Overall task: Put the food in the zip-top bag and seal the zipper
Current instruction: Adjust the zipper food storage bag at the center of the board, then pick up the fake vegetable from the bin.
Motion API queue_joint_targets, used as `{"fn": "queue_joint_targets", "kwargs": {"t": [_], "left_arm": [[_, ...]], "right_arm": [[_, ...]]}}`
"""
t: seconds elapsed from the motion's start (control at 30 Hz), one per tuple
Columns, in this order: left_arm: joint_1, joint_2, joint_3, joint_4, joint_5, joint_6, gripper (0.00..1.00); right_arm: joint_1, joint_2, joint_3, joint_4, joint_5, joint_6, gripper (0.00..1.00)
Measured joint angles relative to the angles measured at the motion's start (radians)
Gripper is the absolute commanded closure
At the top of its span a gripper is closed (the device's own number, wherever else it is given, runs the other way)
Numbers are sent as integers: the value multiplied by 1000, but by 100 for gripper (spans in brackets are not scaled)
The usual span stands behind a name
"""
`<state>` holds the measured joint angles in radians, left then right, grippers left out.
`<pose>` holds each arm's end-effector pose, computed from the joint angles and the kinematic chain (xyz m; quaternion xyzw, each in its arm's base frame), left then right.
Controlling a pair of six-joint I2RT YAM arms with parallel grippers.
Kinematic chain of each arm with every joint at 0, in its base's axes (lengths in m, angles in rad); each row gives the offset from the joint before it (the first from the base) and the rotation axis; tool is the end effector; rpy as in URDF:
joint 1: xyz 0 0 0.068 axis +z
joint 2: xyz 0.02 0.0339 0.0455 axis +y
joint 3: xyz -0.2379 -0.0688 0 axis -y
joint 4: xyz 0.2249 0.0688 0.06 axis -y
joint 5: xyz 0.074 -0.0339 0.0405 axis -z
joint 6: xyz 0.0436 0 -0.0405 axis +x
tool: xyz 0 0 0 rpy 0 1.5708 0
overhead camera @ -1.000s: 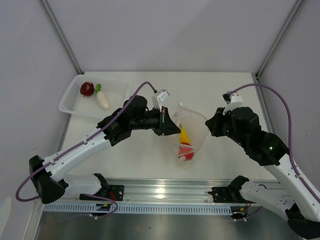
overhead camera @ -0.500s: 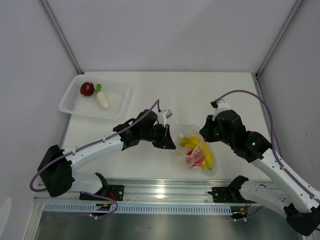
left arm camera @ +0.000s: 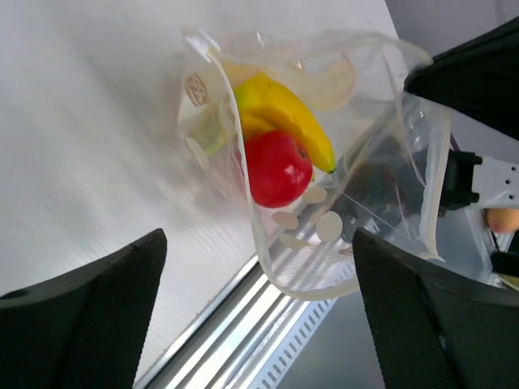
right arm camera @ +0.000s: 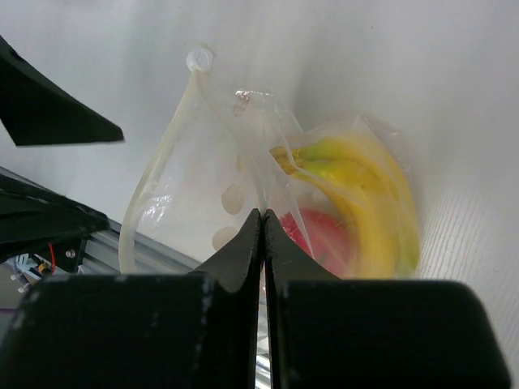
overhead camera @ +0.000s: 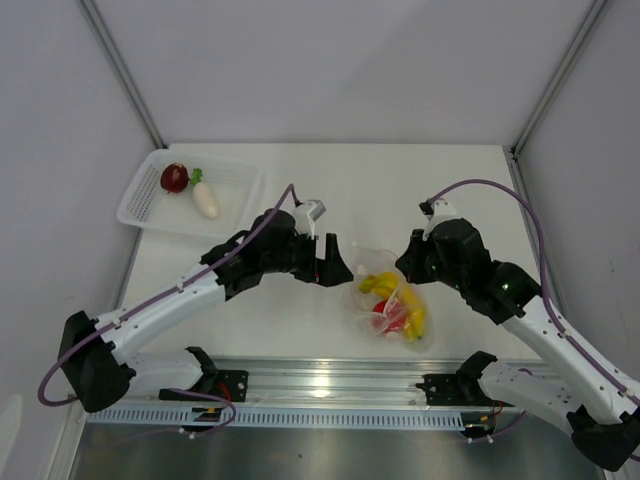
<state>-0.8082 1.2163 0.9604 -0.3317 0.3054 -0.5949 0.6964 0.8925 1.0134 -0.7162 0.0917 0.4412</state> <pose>0.1745 -0.2017 0.2737 0.1641 0.8587 -0.4035 0.2698 0.1437 0.1149 0.3196 -0.0910 0.8780 0.2180 0.4162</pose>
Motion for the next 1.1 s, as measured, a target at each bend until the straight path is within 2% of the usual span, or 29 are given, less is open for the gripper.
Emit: {"fn": "queue_joint_targets", "kwargs": {"t": [0.23, 0.6, 0.77, 0.97, 1.1], "left_arm": [[89, -86, 75, -78, -151, 24, 0], [457, -37, 100, -170, -446, -105, 1], [573, 89, 164, -160, -543, -150, 1], [730, 324, 325, -187, -546, -226, 1], [795, 487, 428, -206, -563, -255, 1]], "right_arm": [[0, 17, 0, 8, -7, 0, 100], [-1, 50, 3, 23, -29, -1, 100], [-1, 64, 3, 36, -36, -2, 100], [-6, 96, 3, 49, -50, -17, 100], [-13, 132, 13, 52, -56, -36, 100]]}}
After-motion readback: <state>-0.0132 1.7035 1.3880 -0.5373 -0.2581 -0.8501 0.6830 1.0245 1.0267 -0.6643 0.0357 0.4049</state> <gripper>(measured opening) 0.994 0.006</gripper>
